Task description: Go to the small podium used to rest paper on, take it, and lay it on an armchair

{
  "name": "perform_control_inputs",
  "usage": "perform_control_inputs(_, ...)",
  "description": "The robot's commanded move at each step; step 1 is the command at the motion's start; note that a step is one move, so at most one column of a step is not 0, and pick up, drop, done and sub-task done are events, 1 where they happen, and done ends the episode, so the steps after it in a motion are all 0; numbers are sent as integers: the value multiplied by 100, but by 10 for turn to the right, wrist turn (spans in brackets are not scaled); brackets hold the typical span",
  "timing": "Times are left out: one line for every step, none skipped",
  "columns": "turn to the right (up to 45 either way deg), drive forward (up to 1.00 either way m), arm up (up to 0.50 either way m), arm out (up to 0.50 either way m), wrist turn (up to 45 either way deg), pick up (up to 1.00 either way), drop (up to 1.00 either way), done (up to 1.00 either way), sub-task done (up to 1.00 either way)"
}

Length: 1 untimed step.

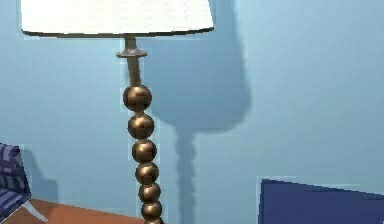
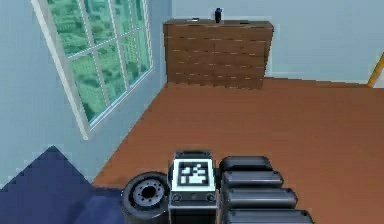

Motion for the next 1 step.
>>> perform_control_inputs(120,0,0,0,0,0,0,0,0)
